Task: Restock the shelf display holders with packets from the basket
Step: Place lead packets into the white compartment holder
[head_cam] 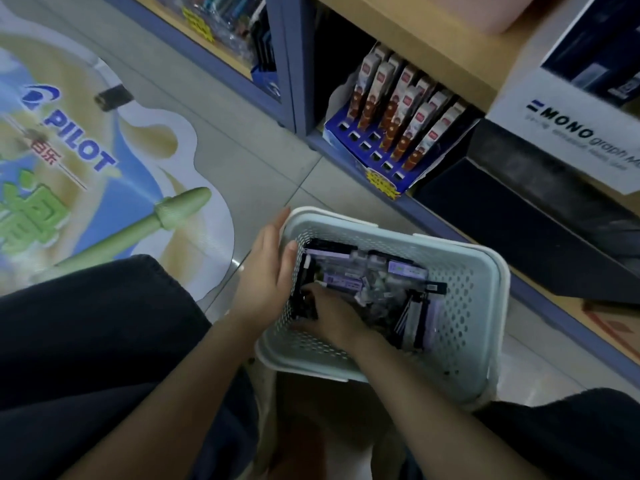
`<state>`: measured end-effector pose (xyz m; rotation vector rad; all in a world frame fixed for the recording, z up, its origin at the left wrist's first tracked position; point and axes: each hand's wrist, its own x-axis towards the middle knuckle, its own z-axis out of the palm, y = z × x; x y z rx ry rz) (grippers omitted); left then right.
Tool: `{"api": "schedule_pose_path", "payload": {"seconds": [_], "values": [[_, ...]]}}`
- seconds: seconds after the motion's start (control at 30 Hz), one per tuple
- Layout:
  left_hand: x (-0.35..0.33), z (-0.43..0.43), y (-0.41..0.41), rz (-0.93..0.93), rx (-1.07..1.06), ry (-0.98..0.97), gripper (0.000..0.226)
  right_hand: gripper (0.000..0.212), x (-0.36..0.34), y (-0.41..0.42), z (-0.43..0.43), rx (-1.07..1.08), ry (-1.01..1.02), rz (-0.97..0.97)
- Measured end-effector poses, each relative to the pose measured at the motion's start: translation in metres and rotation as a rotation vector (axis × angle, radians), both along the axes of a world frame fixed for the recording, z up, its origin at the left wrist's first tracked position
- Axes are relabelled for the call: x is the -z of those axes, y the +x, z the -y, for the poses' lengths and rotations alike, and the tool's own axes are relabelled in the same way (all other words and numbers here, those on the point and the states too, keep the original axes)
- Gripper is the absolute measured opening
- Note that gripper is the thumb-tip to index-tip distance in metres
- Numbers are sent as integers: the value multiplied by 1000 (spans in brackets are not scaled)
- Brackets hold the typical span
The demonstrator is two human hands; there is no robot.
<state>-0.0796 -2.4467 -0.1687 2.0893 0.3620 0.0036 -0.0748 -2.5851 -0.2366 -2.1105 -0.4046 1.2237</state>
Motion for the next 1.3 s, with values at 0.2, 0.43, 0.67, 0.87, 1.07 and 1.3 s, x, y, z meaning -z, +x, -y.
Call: {"api": "schedule_pose_path", "payload": {"seconds": [0.2, 0.43, 0.67, 0.87, 1.07, 1.3], "values": [[3, -5, 13, 29, 60, 8, 43, 23, 13, 18, -4, -53, -58, 95], [-4, -2, 11, -23, -89, 107, 36, 21, -28, 42, 14, 310, 106, 138], [-47, 26, 4, -200, -513, -266, 15, 16, -108, 45, 13, 713, 480, 147], [-76, 40, 15, -326, -388, -965, 41, 21, -130, 22, -8, 611, 527, 316], [-85, 32, 13, -265, -534, -742, 28, 43, -131, 11, 0, 204, 541, 212], [-76, 16, 4, -253, -608, -555, 30, 19, -73, 32, 22, 282, 280, 393]]}}
